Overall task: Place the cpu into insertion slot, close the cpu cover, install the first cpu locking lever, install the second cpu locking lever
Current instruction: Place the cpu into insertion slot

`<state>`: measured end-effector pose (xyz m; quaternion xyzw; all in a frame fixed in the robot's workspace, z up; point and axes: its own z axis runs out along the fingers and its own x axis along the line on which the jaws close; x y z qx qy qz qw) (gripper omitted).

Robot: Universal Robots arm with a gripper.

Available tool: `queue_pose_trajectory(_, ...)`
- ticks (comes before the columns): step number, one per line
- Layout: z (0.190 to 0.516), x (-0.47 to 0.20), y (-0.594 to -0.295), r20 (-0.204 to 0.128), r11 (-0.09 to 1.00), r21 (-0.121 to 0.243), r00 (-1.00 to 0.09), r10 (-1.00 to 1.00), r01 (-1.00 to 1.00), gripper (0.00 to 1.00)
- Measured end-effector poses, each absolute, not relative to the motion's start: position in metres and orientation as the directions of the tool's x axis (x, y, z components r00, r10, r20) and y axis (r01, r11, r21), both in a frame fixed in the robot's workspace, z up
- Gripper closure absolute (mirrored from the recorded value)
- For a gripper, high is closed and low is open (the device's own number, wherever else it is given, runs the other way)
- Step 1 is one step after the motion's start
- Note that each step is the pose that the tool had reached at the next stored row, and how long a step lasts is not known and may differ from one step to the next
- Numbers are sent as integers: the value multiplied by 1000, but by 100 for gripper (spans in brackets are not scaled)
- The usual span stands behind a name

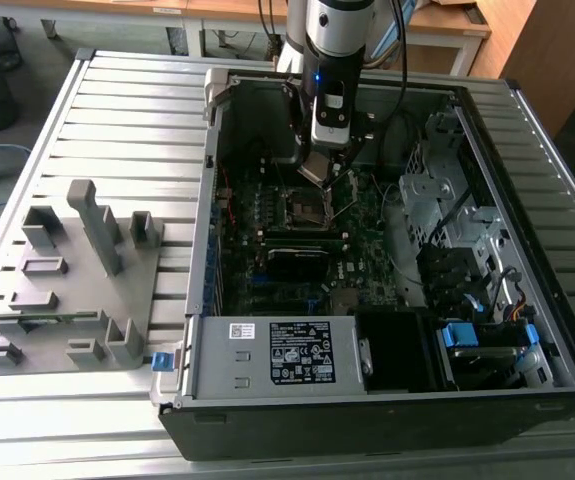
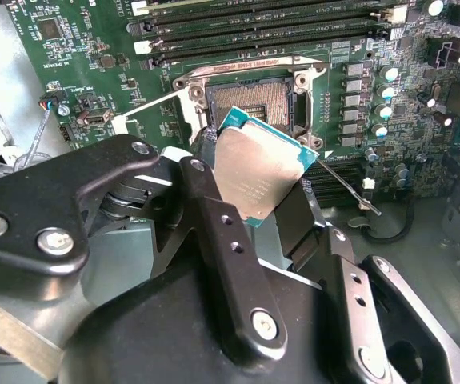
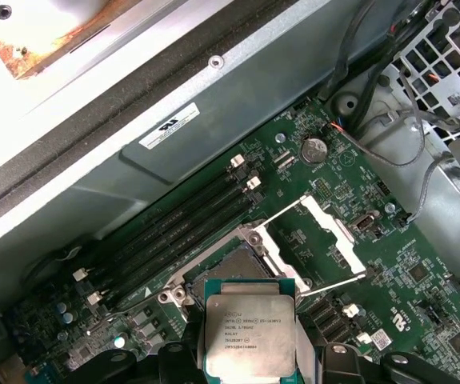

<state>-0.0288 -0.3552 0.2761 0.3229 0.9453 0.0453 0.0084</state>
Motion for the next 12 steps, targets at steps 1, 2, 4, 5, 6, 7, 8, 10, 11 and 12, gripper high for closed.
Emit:
queue_pose_trajectory(1,276,-29,-355,13,787,91,-791,611,610,46)
queue_pose_trajectory(2,276,-29,-355,13,787,91,-791,611,610,46)
queue_pose_trajectory(4,276,-29,-355,13,787,91,-791,611,610,46)
queue_pose_trajectory(5,276,-29,-355,13,786,91,-790,613,612,46)
queue_pose_trajectory(6,276,-29,-355,13,780,91,-784,621,619,46)
queue_pose_trajectory(7,275,-29,-355,13,771,91,-775,632,630,46)
queue_pose_trajectory(8,275,-29,-355,13,760,91,-764,645,643,46)
queue_pose_trajectory(10,274,-29,-355,13,736,91,-740,672,670,46)
queue_pose_trajectory(11,274,-29,-355,13,725,91,-728,685,683,46)
queue_pose_trajectory(12,273,-29,-355,13,712,91,-716,698,696,46)
